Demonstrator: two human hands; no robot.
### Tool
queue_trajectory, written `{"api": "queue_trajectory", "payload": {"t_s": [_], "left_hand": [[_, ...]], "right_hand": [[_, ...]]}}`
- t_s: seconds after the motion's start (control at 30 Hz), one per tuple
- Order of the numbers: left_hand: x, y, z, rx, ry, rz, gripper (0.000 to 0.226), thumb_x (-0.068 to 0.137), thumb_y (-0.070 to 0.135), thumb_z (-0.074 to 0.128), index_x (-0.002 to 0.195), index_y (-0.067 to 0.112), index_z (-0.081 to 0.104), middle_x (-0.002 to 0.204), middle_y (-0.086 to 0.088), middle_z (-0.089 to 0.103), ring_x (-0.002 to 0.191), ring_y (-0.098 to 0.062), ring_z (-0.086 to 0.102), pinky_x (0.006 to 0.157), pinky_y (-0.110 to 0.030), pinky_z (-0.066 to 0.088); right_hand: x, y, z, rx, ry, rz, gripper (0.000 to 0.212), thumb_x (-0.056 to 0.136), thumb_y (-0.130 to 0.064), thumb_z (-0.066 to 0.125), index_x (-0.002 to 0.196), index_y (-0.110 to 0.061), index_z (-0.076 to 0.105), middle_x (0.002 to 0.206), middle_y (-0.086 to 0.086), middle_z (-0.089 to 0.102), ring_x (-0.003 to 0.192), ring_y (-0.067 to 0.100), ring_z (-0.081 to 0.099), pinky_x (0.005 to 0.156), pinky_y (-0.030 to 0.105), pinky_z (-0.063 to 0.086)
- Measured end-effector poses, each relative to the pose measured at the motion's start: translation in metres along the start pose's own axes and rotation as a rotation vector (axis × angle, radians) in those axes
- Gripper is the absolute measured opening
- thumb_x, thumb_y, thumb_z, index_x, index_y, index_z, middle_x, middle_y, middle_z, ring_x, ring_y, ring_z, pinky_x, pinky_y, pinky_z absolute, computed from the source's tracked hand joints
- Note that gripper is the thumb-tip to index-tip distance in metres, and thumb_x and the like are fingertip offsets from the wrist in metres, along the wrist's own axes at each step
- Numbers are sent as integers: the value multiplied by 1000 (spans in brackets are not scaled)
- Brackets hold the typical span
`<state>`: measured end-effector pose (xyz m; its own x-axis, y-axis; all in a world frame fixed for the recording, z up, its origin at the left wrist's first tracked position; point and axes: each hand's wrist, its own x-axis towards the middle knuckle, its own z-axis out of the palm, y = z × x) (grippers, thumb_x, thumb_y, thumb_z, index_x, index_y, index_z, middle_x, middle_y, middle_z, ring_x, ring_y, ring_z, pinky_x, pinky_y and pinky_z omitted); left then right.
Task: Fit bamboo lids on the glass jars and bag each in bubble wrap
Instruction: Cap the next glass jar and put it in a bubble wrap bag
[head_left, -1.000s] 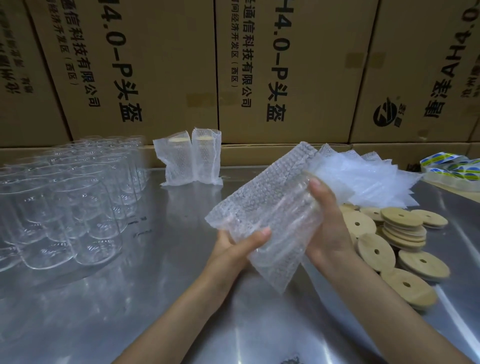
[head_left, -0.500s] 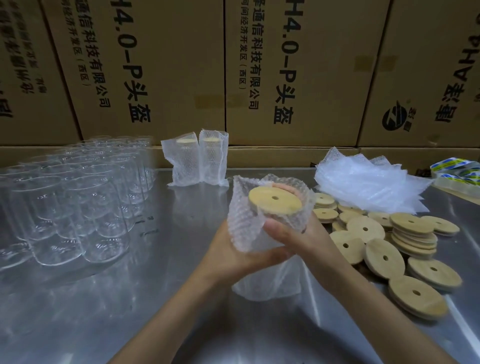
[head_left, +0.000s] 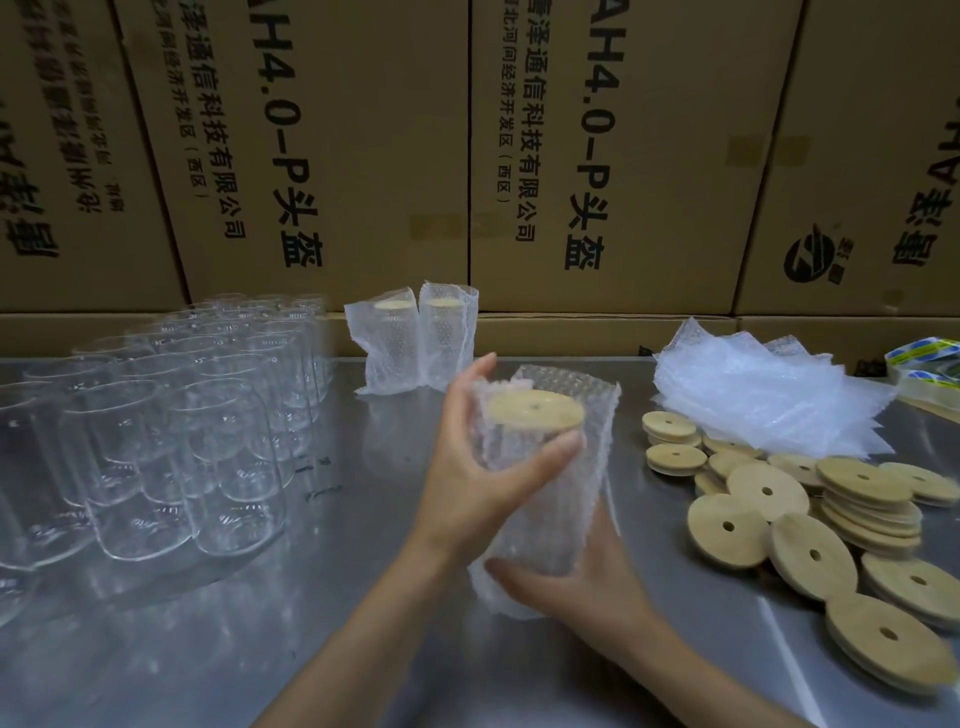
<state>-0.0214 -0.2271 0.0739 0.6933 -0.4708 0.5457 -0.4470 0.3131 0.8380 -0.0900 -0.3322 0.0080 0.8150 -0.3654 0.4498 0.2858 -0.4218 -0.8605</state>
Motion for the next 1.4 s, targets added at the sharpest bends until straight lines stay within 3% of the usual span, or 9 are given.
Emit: {"api": "queue_trajectory", "payload": {"t_s": [0.17,0.3,0.37,0.5,0.6,1.0,1.1,1.17,1.4], "left_hand": [[40,1,-7,-100,151,50,40,83,51,56,121,40,51,112,15,64,105,3,61,78,-4,45],[53,-49,-20,79,268,-3,29,98,45,43,124,33,49,126,15,55,109,13,50,77,5,34],[53,-84,-32,240,298,-108,31,100,34,44,129,23,47,129,9,51,120,0,47,85,0,32],[53,-129,-49,831,19,-321,52,96,32,52,141,11,35,143,-5,35,131,-24,42,106,-28,32],[51,-139,-42,1235,-204,-247,47,97,47,38,135,19,38,139,-1,36,131,-23,39,110,-38,28],[59,-147,-28,1265,-349,-215,81,72,65,-3,140,33,26,148,12,19,143,-6,9,118,-43,3],[62,-144,-24,1333,-346,-219,81,68,61,6,128,31,51,138,6,45,135,-10,38,112,-50,30],[61,-143,-24,1289,-313,-218,60,68,56,27,94,28,73,102,6,69,100,-12,68,80,-47,57],[59,-148,-19,1358,-285,-168,54,63,56,32,78,30,76,85,9,72,84,-11,72,64,-43,59]], "right_hand": [[16,14,0,75,42,70,87,57,-26,91,132,-20,49,119,-10,67,111,2,62,89,17,51],[51,32,0,163,197,117,77,64,-14,87,130,-18,47,118,-7,64,105,-2,62,84,10,49],[79,46,1,173,291,127,74,67,-12,86,126,-24,43,115,-13,59,100,-8,60,79,5,46],[140,79,3,155,481,185,74,68,-23,88,122,-24,37,113,-8,53,109,15,56,97,32,47],[181,102,7,72,574,222,80,67,-35,87,127,-21,36,112,-6,51,114,23,55,93,34,45],[298,164,16,-176,609,220,87,67,-44,83,133,-18,33,132,4,51,120,27,52,85,31,39],[320,175,20,-231,556,219,90,67,-45,83,136,-18,30,137,5,48,124,28,50,93,38,43],[331,179,24,-238,507,214,93,67,-47,83,137,-19,29,138,4,47,125,27,48,95,39,42],[347,186,34,-224,335,223,95,66,-54,81,137,-26,24,134,-3,49,122,24,51,85,32,40]]}}
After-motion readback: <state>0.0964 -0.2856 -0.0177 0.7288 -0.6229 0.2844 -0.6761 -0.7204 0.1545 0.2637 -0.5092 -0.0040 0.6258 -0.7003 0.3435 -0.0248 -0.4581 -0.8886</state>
